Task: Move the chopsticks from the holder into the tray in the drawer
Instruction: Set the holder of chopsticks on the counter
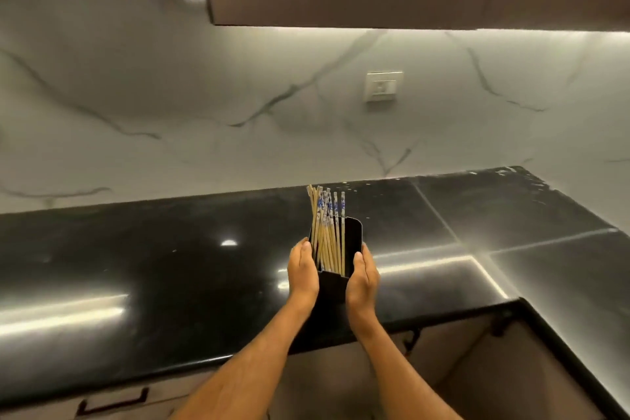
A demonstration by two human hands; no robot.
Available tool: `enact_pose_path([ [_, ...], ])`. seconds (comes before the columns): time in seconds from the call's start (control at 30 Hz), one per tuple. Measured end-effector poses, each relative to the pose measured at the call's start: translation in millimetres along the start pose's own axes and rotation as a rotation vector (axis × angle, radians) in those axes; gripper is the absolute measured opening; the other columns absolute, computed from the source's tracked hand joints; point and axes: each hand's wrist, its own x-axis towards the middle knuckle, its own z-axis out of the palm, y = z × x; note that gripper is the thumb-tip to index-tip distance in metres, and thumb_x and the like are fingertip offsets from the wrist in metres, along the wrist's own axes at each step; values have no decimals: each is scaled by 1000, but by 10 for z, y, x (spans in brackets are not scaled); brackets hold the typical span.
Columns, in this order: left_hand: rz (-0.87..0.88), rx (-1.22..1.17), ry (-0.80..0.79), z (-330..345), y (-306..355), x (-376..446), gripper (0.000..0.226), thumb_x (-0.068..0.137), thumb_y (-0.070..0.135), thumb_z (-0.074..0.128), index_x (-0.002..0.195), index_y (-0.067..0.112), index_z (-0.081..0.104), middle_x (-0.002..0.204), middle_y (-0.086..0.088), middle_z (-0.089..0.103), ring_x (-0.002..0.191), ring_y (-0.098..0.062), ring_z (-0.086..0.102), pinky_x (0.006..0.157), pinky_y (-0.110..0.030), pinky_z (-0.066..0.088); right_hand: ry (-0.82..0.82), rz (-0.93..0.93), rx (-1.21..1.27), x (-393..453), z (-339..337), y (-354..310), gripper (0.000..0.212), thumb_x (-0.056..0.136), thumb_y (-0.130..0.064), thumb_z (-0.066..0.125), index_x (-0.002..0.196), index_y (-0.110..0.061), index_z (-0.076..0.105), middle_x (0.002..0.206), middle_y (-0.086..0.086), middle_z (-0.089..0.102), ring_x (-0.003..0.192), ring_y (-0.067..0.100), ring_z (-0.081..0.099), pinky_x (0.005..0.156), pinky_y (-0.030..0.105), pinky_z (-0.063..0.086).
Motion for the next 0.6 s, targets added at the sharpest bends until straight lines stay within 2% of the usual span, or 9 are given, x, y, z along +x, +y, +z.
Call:
enact_pose_path([
  [0.1, -11, -17, 112, -617, -16, 28, 40, 109, 28, 35, 134, 7, 59, 129, -12, 65, 123, -25, 60, 111, -49, 45, -117, 46, 22, -197, 539, 126, 38, 110, -20, 32, 140, -14, 53, 132, 10, 61, 121, 22, 60, 103, 48, 53],
  [0.13, -13, -25, 148, -809, -24, 33, 40, 109, 28, 35, 134, 8, 59, 128, -11, 65, 123, -24, 60, 111, -49, 45, -151, 57, 21, -254, 713, 173, 38, 110, -21, 32, 142, -14, 52, 133, 8, 61, 121, 19, 60, 102, 44, 54],
  [0.2, 1, -31, 225, -1180, -33, 47, 38, 109, 26, 35, 131, 9, 61, 125, -11, 67, 118, -22, 62, 107, -44, 48, -212, 68, 22, -374, 1051, 258, 39, 110, -21, 34, 144, -15, 51, 136, 4, 60, 119, 9, 58, 92, 19, 54],
  [0.27, 15, -26, 299, -1527, -43, 55, 37, 109, 26, 34, 127, 10, 63, 120, -9, 69, 113, -18, 64, 98, -34, 51, -273, 79, 27, -505, 1369, 340, 40, 109, -21, 36, 146, -16, 50, 140, 0, 57, 116, -1, 56, 81, 5, 48],
  [0.33, 11, -20, 359, -1836, -62, 61, 38, 109, 26, 34, 129, 10, 63, 120, -7, 69, 114, -18, 63, 99, -34, 51, -330, 108, 29, -646, 1648, 406, 40, 109, -22, 38, 148, -19, 46, 140, -4, 55, 113, -5, 55, 81, 6, 45],
  [0.4, -6, -21, 404, -2118, -79, 86, 39, 109, 26, 34, 132, 9, 61, 123, -8, 68, 118, -20, 62, 107, -42, 48, -380, 130, 32, -777, 1898, 467, 40, 109, -24, 39, 148, -20, 46, 132, -12, 56, 109, -11, 56, 78, 6, 46],
  [0.47, -15, -20, 445, -2375, -95, 136, 39, 109, 26, 34, 132, 10, 61, 121, -7, 69, 116, -19, 63, 106, -43, 49, -416, 132, 36, -880, 2132, 513, 40, 108, -22, 39, 148, -20, 46, 124, -19, 56, 103, -24, 54, 74, 1, 47],
  [0.5, -15, -18, 465, -2497, -102, 164, 38, 109, 26, 34, 130, 11, 62, 120, -7, 69, 114, -18, 64, 105, -42, 50, -436, 136, 39, -924, 2247, 530, 40, 108, -21, 39, 147, -19, 47, 125, -17, 57, 104, -24, 55, 76, 1, 47],
  [0.6, -10, -10, 527, -2844, -141, 275, 36, 109, 26, 34, 124, 14, 64, 113, -4, 69, 105, -12, 64, 96, -35, 52, -491, 158, 38, -1032, 2592, 593, 39, 108, -22, 39, 146, -18, 49, 135, -3, 60, 121, 2, 58, 101, 25, 51],
])
